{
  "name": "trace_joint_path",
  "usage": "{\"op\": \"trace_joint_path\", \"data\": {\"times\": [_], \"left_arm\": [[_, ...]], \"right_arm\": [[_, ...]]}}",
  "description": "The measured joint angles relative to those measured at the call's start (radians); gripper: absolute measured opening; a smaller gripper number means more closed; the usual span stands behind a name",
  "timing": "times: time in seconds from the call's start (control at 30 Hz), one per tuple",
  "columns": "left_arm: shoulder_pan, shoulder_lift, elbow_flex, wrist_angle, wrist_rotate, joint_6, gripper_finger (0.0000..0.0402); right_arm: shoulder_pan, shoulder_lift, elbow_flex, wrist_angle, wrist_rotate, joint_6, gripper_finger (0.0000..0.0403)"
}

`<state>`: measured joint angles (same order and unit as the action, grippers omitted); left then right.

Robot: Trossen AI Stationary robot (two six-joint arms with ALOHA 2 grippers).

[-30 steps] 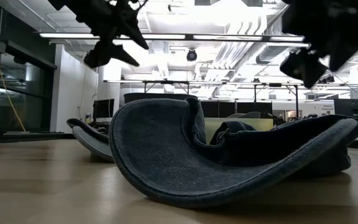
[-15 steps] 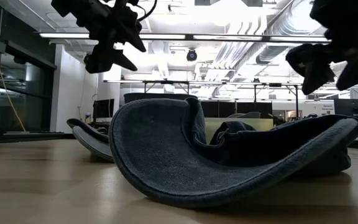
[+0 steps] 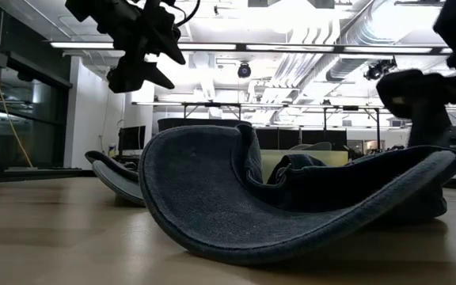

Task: Pick & Place hat
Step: Put the blue cap into the blue bin

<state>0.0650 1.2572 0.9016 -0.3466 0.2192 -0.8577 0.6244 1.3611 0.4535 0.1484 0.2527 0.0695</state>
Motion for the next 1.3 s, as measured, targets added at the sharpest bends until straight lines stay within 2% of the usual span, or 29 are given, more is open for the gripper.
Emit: {"op": "trace_joint_path", "data": {"times": [0.2,0.6,0.97,1.1,1.3], "left_arm": [[0.000,0.000,0.000,-0.001,0.004,0.000,0.0191],[0.000,0.000,0.001,0.000,0.009,0.000,0.0191],[0.000,0.000,0.001,0.000,0.019,-0.003,0.0191],[0.000,0.000,0.001,0.000,0.018,-0.003,0.0191],[0.000,0.000,0.001,0.000,0.019,-0.004,0.0191]], "right_arm": [[0.020,0.121,0.012,0.121,0.034,0.001,0.0220],[0.020,0.312,0.098,0.260,0.031,0.001,0.0220],[0.017,0.376,0.173,0.276,0.049,0.023,0.0218],[0.016,0.375,0.175,0.274,0.066,0.115,0.0194],[0.016,0.375,0.175,0.253,0.038,0.197,0.0121]]}}
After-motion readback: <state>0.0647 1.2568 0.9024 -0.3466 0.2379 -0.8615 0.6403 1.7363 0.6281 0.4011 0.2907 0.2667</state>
